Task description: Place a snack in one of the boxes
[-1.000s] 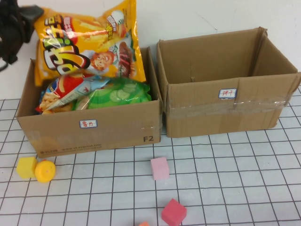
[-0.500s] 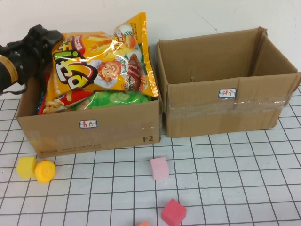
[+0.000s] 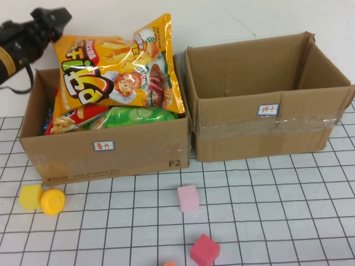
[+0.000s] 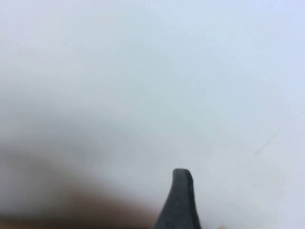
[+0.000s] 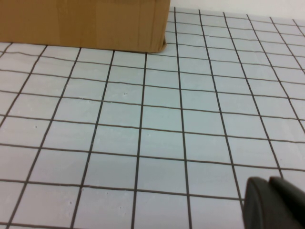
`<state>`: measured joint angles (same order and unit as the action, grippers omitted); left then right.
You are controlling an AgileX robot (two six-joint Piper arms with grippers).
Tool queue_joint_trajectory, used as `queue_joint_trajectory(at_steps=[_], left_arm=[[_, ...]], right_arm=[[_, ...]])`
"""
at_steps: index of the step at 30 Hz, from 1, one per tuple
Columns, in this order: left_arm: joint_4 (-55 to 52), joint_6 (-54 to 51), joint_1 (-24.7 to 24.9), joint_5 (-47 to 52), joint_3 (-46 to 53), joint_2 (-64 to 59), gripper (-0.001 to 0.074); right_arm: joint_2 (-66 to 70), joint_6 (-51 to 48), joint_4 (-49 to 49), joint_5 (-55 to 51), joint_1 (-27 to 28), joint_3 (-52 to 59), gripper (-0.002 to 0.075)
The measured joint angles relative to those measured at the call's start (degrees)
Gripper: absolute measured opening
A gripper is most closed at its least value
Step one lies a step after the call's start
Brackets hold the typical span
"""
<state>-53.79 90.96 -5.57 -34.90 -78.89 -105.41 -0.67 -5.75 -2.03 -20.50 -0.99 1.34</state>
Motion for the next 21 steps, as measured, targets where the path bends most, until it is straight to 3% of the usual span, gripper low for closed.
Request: queue_joint_trajectory(at_steps=[8,10,12,16,18,21], left_arm=[[0.4,-2.9,-0.1,0.0,-5.8,0.1,0.0507],[-2.7,-3.1,-0.6,0.6,-7.1,0.9,0.0431],[-9.1,-3.1,-0.8,3.7,-8.2,2.9,0.0307],[-29.8,-1.8,-0.8,10.5,-8.4,9.7,0.0078],[-40.0,1.9,-1.1,10.3,-8.4,13.5,0.0033],[-45.1,5.0,-3.3,4.9,-7.2,19.0,0.0010]], right_arm=[[0.0,0.0,0.0,0.0,0.0,0.0,-0.0001],[0.0,0.0,0.0,0.0,0.0,0.0,-0.0001],[0.0,0.0,0.0,0.0,0.0,0.0,-0.0001],[0.0,0.0,0.0,0.0,0.0,0.0,-0.0001],[0.0,0.0,0.0,0.0,0.0,0.0,-0.0001],[0.0,0.0,0.0,0.0,0.0,0.0,-0.0001]])
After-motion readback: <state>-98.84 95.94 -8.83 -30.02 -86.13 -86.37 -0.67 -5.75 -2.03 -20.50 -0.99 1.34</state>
